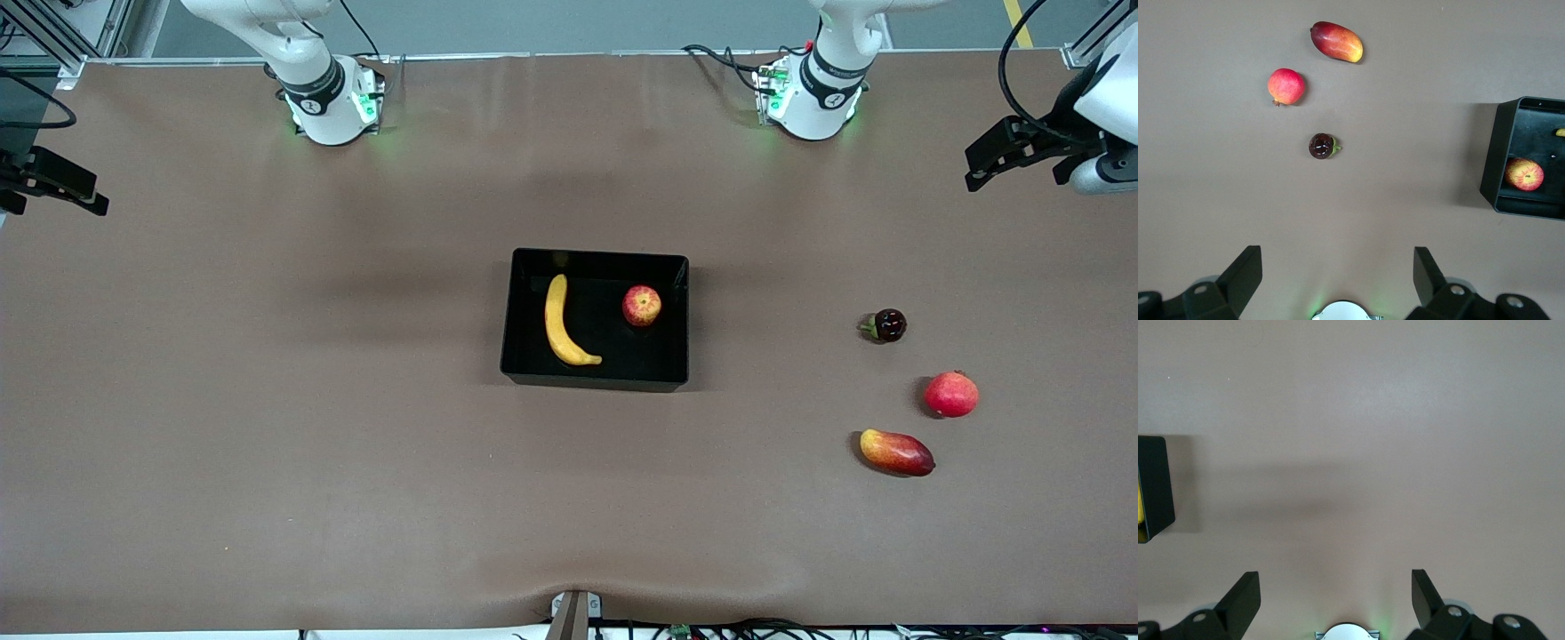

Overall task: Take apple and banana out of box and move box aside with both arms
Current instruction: 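Move the left gripper over the red-yellow apple in the black tray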

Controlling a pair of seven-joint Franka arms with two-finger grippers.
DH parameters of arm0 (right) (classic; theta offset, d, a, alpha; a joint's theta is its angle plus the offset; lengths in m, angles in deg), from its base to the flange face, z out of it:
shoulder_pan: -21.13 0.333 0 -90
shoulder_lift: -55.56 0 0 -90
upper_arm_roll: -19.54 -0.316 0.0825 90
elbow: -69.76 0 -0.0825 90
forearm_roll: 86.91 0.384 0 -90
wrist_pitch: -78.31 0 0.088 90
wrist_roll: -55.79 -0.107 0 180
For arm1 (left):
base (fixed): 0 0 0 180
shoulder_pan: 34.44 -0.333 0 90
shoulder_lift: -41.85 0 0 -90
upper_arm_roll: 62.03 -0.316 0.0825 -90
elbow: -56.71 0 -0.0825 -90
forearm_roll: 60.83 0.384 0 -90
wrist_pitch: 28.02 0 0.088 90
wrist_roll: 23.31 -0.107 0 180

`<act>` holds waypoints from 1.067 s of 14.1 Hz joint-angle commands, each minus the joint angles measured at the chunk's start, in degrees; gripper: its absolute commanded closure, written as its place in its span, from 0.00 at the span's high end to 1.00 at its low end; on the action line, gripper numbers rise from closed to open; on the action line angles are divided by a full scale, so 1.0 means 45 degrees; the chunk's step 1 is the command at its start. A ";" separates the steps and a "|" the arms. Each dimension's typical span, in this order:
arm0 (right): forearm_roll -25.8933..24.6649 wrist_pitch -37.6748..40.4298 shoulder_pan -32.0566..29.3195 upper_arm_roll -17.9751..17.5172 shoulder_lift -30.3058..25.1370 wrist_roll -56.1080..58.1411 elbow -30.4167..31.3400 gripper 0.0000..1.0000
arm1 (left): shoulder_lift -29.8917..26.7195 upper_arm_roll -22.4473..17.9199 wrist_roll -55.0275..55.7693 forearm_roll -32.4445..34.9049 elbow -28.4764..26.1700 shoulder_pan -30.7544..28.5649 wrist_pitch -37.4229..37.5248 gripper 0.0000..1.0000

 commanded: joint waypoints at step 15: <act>0.0079 0.0028 -0.0266 -0.0086 -0.0013 0.0234 0.0054 1.00 | 0.3853 0.4723 0.9377 0.0070 0.0093 0.1473 -0.2181 1.00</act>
